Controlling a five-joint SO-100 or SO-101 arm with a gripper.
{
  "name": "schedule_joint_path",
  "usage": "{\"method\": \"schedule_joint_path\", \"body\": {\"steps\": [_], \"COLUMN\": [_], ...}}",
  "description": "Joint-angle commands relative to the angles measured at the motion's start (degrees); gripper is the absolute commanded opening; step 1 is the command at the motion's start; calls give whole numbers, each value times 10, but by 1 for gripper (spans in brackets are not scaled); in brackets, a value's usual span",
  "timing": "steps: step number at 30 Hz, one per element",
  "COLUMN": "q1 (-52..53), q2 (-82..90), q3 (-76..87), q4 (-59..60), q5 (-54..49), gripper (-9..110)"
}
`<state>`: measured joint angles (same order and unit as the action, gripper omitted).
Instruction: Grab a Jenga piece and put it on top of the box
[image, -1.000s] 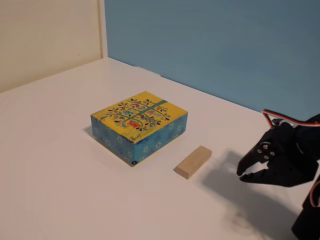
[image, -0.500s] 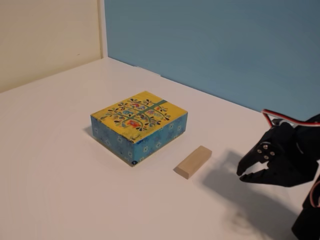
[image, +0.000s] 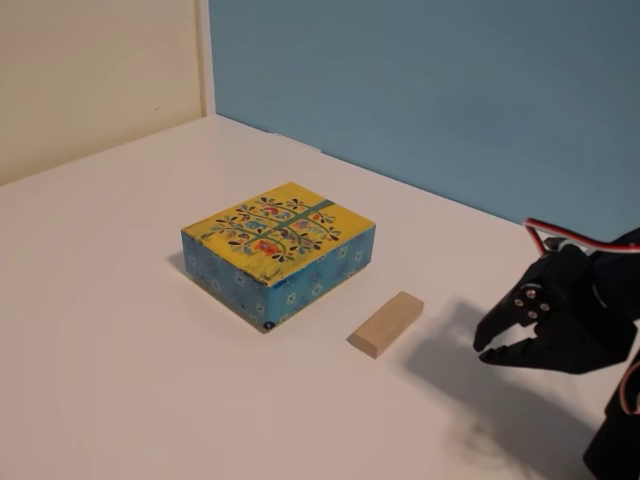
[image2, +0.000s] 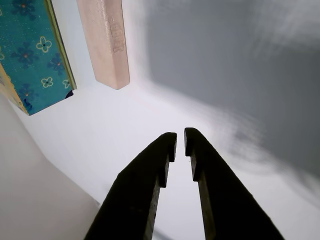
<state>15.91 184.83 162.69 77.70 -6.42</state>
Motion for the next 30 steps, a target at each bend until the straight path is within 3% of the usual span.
{"method": "schedule_joint_path", "body": {"steps": [1,12,30], "q1": [2,24,-18], "q2": [1,1,1], "q3": [-5,-4,-17], "q4": [1,-4,-151], "q5": [-2,11,-1], "gripper": [0,0,0]}}
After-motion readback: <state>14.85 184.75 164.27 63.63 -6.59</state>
